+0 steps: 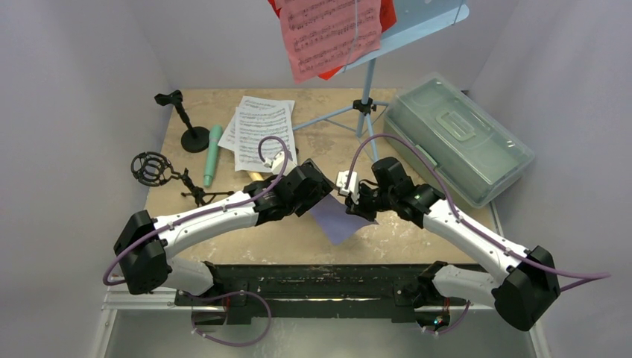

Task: Pack up the instrument practice props
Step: Place the sheet music at the center of the board.

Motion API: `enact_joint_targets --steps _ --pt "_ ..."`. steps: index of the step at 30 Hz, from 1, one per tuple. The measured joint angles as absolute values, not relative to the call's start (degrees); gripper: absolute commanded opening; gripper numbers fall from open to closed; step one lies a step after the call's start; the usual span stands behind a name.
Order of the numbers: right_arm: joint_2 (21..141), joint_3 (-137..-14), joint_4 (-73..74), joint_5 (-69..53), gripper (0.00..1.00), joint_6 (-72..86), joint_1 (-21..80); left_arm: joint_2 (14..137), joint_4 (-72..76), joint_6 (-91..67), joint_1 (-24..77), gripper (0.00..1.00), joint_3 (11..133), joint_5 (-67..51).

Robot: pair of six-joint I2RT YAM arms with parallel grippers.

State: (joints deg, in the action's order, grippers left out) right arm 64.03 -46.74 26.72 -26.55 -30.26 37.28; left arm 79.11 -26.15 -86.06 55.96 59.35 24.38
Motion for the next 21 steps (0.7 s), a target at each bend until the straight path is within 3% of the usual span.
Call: enact_joint_targets --steps 5,8,12,17,21 --pt "64.62 -46.68 26.74 -26.52 0.00 -30.26 37.63 80.40 -26.17 -85.38 55.94 0.83 60.29 22.74" --pt "64.62 -46.68 26.72 -26.52 0.00 -30.26 37.82 80.86 -26.22 -84.95 55.96 0.72 60.55 22.39" --pt "64.62 -46.65 26.72 -26.52 0.00 -30.26 37.93 80.86 -26.37 -84.82 55.96 0.50 60.55 22.33" --pt "64.66 -46.65 26.74 -26.55 0.00 -30.46 38.09 80.84 -26.30 -84.66 55.96 0.06 60.55 22.44" --pt "64.93 -46.65 26.89 -26.81 0.08 -30.92 38.30 80.82 -26.04 -83.68 55.96 0.00 60.53 22.46"
